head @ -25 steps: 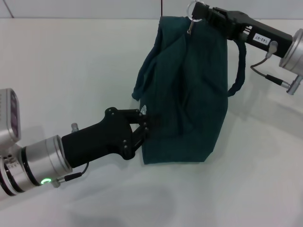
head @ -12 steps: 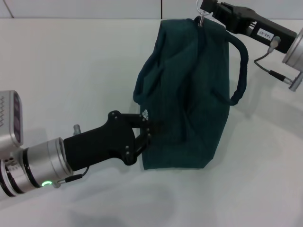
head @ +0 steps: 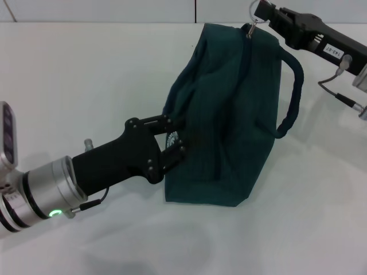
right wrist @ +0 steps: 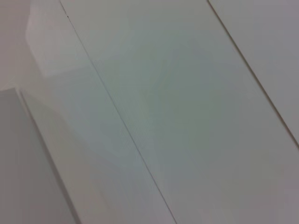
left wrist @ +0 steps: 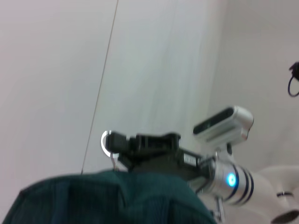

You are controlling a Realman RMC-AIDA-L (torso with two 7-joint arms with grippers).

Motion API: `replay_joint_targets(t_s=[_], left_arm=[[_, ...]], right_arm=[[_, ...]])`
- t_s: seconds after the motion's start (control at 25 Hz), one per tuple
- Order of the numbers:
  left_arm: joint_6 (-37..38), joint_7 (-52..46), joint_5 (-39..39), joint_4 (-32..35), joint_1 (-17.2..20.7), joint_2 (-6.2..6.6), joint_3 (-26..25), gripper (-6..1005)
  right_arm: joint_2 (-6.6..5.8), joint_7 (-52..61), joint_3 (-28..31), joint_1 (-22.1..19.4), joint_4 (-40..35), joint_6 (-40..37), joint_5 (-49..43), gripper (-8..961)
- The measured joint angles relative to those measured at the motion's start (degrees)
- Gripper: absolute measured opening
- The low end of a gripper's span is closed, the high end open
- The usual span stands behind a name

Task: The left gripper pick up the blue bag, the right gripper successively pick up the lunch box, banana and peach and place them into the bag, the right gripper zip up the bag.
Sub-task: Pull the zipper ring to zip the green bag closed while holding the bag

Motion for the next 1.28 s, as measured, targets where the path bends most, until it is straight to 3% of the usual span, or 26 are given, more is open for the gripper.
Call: replay_joint_targets(t_s=[0.08,0.16,0.84,1.28], left_arm=[[1.1,-0.1,-0.6,0.0,-0.3,0.0,0.0,191],[1.7,-0.3,-0.9,0.0,-0.7,0.0,0.0,310],[-2.1,-4.1,-1.5,-0.1,-3.4,-0.04,0.2,294],[-3.0,-3.8,-1.4,-0.1,-2.6,-0.08,0.4,83]], right_arm=[[0.0,-0.1,-0.1,-0.5,0.0,-0.1,0.0,6],[0.0,-0.4,-0.3,-1.0,0.1,-0.5,0.0,6],[0.0,-0.8,-0.7,-1.7,1.5,-1.8,1.8,6],[-0.01,-1.4,-0.5,-2.3,1.5,-1.2,3.5,6]])
